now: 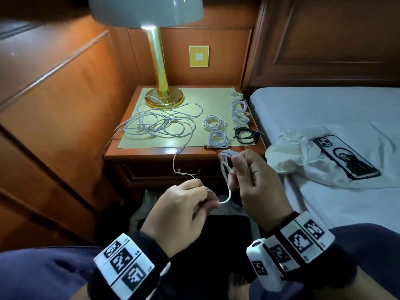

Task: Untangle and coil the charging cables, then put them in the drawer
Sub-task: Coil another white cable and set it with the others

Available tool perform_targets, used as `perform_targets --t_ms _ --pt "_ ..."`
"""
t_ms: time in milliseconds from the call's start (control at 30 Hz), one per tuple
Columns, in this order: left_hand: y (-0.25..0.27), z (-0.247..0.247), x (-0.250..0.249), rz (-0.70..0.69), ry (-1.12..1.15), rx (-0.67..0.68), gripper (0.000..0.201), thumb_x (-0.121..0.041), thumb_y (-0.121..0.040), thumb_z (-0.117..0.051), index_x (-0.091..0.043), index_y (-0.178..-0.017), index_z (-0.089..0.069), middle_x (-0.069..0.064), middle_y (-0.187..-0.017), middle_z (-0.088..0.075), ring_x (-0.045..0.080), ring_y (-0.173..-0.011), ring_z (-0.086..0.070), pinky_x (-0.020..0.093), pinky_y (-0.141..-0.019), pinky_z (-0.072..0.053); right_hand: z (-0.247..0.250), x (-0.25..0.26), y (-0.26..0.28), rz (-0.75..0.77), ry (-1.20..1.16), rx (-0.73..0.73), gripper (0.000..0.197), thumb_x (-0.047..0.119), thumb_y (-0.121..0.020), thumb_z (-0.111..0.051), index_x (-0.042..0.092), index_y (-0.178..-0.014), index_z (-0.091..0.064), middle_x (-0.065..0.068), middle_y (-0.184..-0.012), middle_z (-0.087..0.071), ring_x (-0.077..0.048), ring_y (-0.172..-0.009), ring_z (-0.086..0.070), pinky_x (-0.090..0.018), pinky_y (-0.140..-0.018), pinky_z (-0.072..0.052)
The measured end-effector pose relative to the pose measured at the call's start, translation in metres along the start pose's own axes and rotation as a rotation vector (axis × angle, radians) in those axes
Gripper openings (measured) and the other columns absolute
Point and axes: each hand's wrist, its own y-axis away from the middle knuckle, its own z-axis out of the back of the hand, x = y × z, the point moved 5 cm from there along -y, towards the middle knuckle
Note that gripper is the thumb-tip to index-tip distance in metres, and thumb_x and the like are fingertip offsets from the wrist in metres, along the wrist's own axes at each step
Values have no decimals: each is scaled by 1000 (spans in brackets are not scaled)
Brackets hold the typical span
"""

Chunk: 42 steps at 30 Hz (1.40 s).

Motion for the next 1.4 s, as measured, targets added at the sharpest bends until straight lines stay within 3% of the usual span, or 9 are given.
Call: perform_targets --t_ms 167,300,467,633,800,967,1133,1233,1400 --pt "-3 13 -9 -22 109 -78 10 -16 -92 -67 -12 -86 -74 -9 -85 -64 10 -80 -66 24 -71 -54 -10 3 3 1 26 125 28 44 -101 -43 35 -76 -53 7 -66 -69 -7 -63 -64 -16 -64 -46" --pt "-2 17 0 5 57 -154 14 -24 -91 -70 -12 -84 -74 -10 -82 -64 7 -78 -65 17 -72 -51 -20 -1 6 -87 -73 223 32 35 -104 -47 28 -74 -54 -1 -61 -69 -2 -54 -61 -13 -59 -43" --pt "-7 31 12 105 0 -204 27 -38 -83 -78 -15 -77 -65 -10 -75 -60 10 -70 -60 13 -67 -44 -31 -13 5 -147 -103 282 40 47 -103 -42 29 -68 -52 9 -52 -49 -6 -49 -45 -31 -55 -40" --pt "-12 38 17 22 -19 -138 7 -17 -91 -71 -11 -89 -71 -6 -88 -66 8 -85 -63 16 -79 -48 -40 -17 6 -306 -304 393 45 59 -97 -44 26 -68 -56 11 -47 -43 -4 -43 -37 -27 -50 -30" --pt "-14 40 15 2 -47 -183 4 -12 -92 -71 -10 -89 -71 -5 -87 -65 8 -84 -64 17 -78 -50 -46 -10 11 -388 -340 470 45 41 -103 -43 15 -67 -53 7 -47 -38 -9 -43 -33 -24 -47 -30" --pt "-19 47 8 59 -70 -239 15 -30 -92 -68 -16 -88 -70 -10 -84 -64 3 -77 -60 10 -70 -43 -37 6 2 -315 -365 527 51 64 -89 -52 24 -58 -41 1 -54 -35 -12 -47 -32 -23 -47 -30" --pt "-57 69 2 59 -46 -258 3 -18 -94 -67 -20 -94 -66 -14 -84 -64 8 -73 -61 20 -66 -48 -12 31 -36 -265 -308 478 37 39 -96 -60 25 -63 -58 0 -55 -40 -11 -45 -37 -25 -48 -31" --pt "-97 71 10 128 26 -252 6 -20 -93 -67 -22 -91 -62 -11 -87 -66 15 -76 -65 36 -71 -54 9 29 -69 -319 -407 360 36 35 -101 -54 17 -71 -47 1 -56 -37 -9 -43 -33 -19 -42 -30" --pt "-135 30 35 365 165 -188 16 -26 -90 -72 -27 -80 -59 -11 -78 -67 17 -74 -64 46 -75 -57 25 -1 -86 -450 -662 203 40 37 -105 -41 22 -70 -29 -2 -62 -16 -9 -43 -17 -13 -34 -21"
